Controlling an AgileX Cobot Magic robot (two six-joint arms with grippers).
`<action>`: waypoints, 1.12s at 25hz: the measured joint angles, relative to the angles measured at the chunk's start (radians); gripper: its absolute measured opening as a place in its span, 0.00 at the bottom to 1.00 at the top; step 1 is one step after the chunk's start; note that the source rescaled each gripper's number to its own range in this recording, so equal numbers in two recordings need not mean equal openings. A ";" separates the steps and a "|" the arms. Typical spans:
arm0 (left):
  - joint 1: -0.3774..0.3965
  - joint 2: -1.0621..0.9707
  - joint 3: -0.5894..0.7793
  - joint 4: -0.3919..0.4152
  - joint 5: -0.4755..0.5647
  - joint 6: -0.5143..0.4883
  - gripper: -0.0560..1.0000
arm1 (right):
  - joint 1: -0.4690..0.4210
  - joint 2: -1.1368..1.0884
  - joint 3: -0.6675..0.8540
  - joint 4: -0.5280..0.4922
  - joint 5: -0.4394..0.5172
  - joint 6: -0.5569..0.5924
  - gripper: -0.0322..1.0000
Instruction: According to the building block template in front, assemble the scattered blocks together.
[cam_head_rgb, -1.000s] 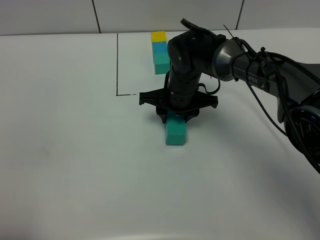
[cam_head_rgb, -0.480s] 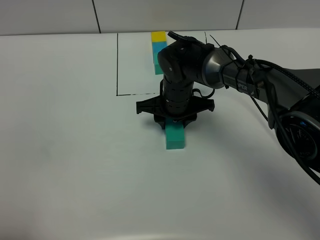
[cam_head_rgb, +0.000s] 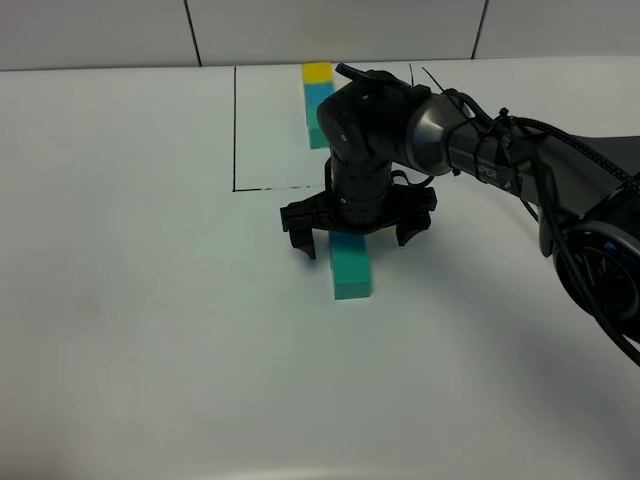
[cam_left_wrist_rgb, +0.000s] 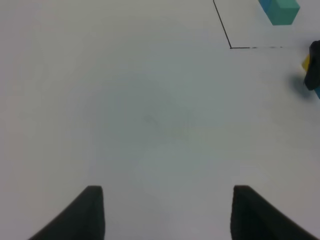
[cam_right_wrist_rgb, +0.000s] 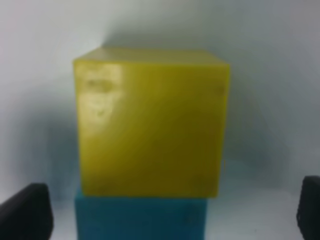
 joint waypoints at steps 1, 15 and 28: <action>0.000 0.000 0.000 0.000 0.000 0.000 0.25 | 0.000 -0.014 0.000 0.000 0.000 -0.014 1.00; 0.000 0.000 0.000 0.000 0.000 0.000 0.25 | -0.196 -0.217 0.055 0.140 0.074 -0.291 0.96; 0.000 0.000 0.000 0.000 0.000 0.000 0.25 | -0.475 -0.649 0.626 0.143 -0.162 -0.377 0.92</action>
